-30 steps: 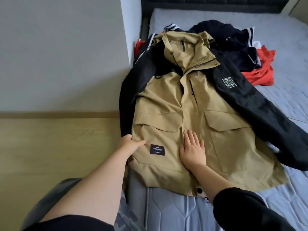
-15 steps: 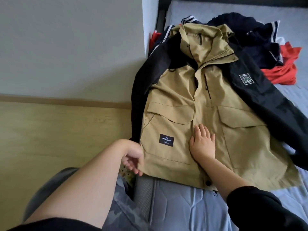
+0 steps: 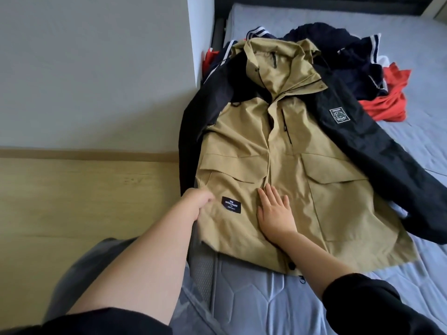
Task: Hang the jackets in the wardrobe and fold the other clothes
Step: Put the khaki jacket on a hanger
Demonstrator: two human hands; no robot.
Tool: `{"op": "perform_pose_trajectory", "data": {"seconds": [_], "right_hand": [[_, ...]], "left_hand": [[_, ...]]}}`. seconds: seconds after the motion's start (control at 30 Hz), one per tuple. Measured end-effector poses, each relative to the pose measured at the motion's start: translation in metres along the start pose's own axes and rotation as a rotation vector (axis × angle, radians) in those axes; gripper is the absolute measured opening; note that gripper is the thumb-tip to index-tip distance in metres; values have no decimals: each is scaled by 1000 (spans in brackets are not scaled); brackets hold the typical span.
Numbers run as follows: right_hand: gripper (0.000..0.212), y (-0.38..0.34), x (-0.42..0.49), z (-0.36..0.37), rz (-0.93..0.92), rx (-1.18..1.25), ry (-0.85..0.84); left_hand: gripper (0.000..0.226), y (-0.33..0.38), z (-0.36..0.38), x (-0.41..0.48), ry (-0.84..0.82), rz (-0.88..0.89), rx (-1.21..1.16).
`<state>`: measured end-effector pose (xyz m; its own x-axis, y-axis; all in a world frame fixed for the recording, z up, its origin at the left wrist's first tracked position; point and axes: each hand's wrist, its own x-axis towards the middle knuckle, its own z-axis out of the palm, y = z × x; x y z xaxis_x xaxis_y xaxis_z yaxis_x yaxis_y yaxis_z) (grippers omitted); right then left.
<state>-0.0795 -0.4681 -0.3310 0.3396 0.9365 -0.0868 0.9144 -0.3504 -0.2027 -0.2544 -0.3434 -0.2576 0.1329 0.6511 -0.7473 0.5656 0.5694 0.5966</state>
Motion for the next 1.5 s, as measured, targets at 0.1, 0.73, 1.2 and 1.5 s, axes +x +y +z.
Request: {"op": "perform_pose_trajectory", "data": {"seconds": [0.1, 0.73, 1.2, 1.5], "right_hand": [[57, 7, 3, -1, 28, -18, 6], [58, 100, -32, -28, 318, -54, -19], [66, 228, -100, -109, 875, -27, 252], [16, 216, -89, -129, 421, 553, -103]], "left_hand": [[38, -9, 0, 2, 165, 62, 601], [65, -18, 88, 7, 334, 801, 1194], [60, -12, 229, -40, -125, 914, 1317], [80, 22, 235, -49, -223, 875, 999]]}}
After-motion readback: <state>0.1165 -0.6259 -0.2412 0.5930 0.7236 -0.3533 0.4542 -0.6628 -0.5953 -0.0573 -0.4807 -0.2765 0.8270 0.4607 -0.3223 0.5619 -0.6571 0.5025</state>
